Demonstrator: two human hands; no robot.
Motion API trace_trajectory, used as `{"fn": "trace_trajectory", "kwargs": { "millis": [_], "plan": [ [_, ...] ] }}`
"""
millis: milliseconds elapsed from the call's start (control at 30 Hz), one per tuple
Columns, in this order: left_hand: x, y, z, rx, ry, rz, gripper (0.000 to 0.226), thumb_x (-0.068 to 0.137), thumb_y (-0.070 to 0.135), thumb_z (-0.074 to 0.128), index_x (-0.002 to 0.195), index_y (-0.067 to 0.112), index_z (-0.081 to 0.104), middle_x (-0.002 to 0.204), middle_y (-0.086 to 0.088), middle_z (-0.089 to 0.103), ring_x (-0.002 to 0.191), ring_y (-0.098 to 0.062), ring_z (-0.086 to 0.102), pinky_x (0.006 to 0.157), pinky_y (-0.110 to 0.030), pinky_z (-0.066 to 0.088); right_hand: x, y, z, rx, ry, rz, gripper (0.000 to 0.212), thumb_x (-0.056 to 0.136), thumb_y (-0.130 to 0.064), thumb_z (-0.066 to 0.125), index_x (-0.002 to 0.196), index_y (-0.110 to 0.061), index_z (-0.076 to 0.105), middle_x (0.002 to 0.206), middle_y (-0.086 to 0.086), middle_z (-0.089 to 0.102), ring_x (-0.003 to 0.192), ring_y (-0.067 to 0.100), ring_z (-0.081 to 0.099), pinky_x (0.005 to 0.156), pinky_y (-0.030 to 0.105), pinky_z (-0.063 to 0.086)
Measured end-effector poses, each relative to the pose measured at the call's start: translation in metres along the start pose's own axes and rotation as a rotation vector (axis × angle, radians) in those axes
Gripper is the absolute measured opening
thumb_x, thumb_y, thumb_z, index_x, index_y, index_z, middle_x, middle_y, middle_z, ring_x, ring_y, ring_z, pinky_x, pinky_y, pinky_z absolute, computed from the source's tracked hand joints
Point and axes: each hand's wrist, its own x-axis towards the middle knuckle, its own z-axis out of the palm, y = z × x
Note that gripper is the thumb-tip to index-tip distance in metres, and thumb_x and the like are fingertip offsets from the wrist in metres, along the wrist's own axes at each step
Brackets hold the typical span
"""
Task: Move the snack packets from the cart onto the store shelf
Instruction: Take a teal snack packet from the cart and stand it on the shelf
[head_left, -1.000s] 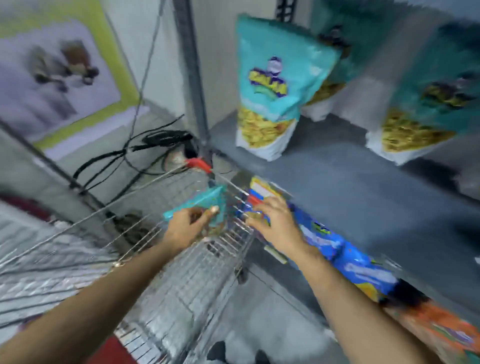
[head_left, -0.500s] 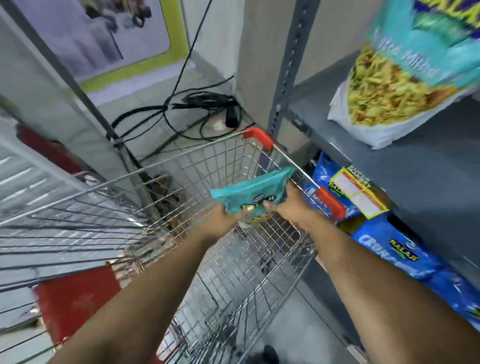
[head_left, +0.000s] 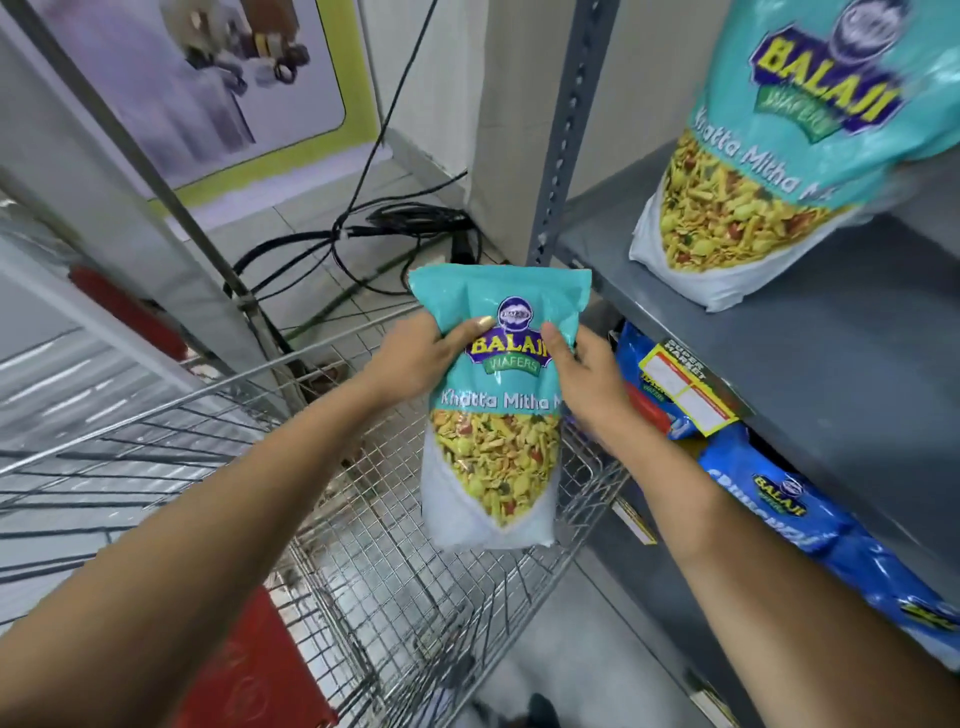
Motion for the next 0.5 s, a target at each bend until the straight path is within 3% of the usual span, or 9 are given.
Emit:
{"fn": "trace_trajectory", "kwargs": {
  "millis": [167,267,367,500],
  "plan": [
    [-0.017,0.065,-0.02,-0.061,0.009,0.146,0.043,0.09,0.055,0.048,0.108,0.021,0.066,0.103,0.003,0.074,0.091,-0.016,0.071,0.085,-0.042,0.057,-0.03,-0.055,-0.032,0.056,0.139,-0.139,0.024,0.098,-0.035,0.054,0.113,-0.02,0.066,0.108,-0.001,0.073,0.101,0.015,0.07,0.088,0.043,0.059],
    [-0.022,0.112,-0.016,-0.002,-0.014,0.268,0.05,0.088,0.062,0.046,0.107,0.021,0.068,0.101,0.004,0.074,0.091,-0.013,0.07,0.085,-0.041,0.057,-0.065,-0.08,-0.067,0.077,0.306,-0.212,0.014,0.098,-0.03,0.056,0.104,-0.021,0.065,0.095,-0.008,0.072,0.081,-0.008,0.066,0.073,0.018,0.054],
    [-0.026,0.167,0.002,-0.078,-0.022,0.375,0.065,0.077,0.072,0.045,0.108,0.02,0.069,0.104,0.002,0.076,0.097,-0.015,0.07,0.086,-0.042,0.056,-0.102,-0.098,-0.112,0.079,0.537,-0.329,0.006,0.096,-0.03,0.058,0.095,-0.027,0.063,0.089,-0.012,0.07,0.077,-0.005,0.062,0.073,0.024,0.052],
    [-0.025,0.245,0.039,-0.131,-0.025,0.542,0.05,0.084,0.058,0.05,0.114,0.021,0.067,0.115,0.002,0.072,0.109,-0.016,0.066,0.088,-0.03,0.052,-0.137,-0.116,-0.179,0.083,0.752,-0.435,0.009,0.096,-0.028,0.059,0.087,-0.026,0.061,0.078,-0.01,0.066,0.07,-0.002,0.055,0.064,0.024,0.046]
  ]
}}
